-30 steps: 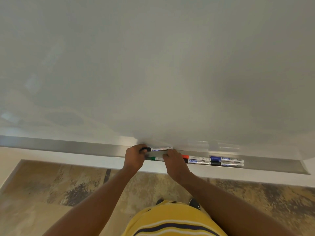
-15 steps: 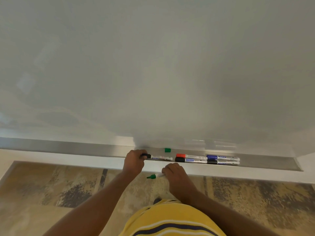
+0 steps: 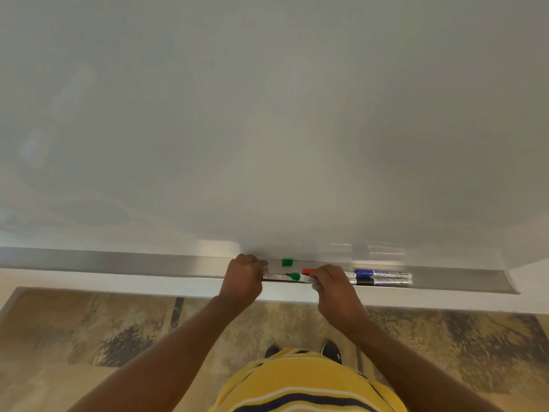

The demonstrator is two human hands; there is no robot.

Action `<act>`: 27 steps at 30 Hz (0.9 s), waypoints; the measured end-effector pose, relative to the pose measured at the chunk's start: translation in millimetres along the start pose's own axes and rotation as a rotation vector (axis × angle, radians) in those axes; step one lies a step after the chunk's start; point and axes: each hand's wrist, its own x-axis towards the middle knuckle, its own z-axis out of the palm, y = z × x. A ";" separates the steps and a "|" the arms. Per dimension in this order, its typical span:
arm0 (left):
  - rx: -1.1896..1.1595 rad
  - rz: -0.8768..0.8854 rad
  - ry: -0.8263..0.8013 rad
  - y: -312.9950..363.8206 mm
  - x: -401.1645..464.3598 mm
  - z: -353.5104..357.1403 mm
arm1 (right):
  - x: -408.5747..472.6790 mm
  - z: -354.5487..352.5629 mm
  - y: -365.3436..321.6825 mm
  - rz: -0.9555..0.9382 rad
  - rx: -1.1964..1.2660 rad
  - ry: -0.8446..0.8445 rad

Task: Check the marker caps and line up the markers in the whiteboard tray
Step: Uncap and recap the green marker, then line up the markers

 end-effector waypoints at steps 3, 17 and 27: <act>0.112 0.095 -0.102 23.7 17.1 0.1 | 1.9 -9.6 6.7 0.050 -0.016 0.027; 0.236 -0.048 -0.283 62.1 38.7 6.9 | -7.8 -32.5 30.5 0.073 -0.001 0.111; -0.912 -0.490 0.031 74.7 3.7 -29.8 | -5.3 -50.6 19.4 0.038 0.183 0.064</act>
